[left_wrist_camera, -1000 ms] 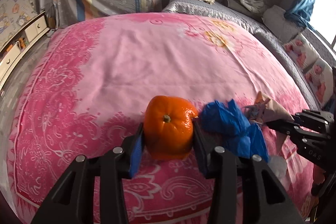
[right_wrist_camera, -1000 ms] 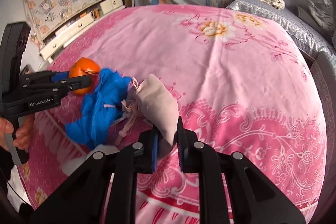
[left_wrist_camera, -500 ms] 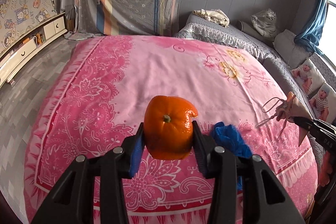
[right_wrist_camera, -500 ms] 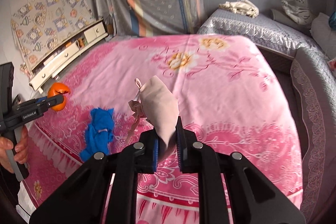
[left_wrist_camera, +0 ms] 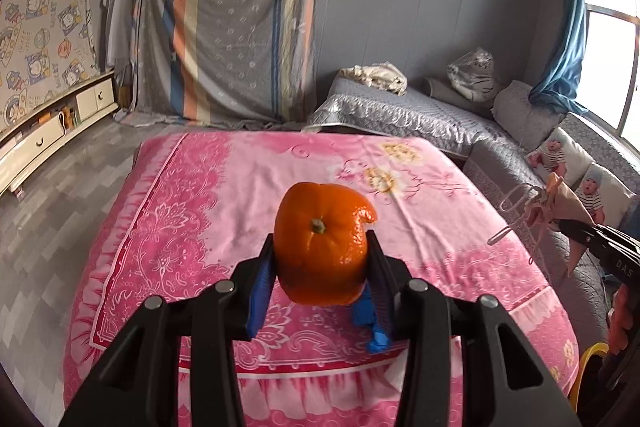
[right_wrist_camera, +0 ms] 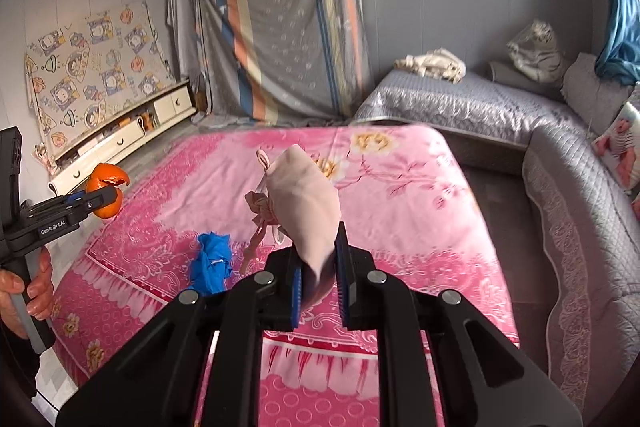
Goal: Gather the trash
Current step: 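Lift and carry the orange and cloth bag over the yellow bin with both tools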
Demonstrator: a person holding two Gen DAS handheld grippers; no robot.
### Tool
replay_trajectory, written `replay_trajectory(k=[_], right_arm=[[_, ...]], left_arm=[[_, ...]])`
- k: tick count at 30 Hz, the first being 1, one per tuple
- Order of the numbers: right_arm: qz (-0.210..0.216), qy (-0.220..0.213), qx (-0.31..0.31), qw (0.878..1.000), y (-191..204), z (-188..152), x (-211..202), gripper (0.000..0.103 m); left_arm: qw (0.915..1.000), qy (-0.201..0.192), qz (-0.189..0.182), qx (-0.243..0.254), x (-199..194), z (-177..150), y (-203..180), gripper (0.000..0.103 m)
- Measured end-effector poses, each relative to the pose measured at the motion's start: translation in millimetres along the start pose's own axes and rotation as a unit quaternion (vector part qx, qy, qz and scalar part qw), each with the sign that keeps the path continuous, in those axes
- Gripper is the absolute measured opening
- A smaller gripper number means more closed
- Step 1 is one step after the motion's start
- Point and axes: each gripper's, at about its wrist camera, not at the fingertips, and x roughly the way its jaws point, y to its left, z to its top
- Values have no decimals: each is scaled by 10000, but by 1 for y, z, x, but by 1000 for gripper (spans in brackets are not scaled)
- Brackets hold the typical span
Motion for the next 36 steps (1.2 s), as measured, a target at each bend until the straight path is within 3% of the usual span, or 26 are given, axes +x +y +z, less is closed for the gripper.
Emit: replay_trajectory(k=[9, 17, 29, 36], right_arm=[[-210, -558, 123, 9981, -11, -7, -72, 13], [-660, -1015, 343, 9920, -39, -21, -139, 13], [-1524, -1472, 643, 9752, -78, -65, -227, 13], [-2032, -1580, 951, 9616, -104, -100, -269, 13]], left_arm=[[9976, -553, -275, 303, -54, -4, -58, 40], [9889, -887, -925, 749, -88, -11, -126, 40], [9663, -1034, -1936, 1342, -120, -34, -215, 40], [9530, -1047, -2313, 1650, -133, -50, -254, 40]])
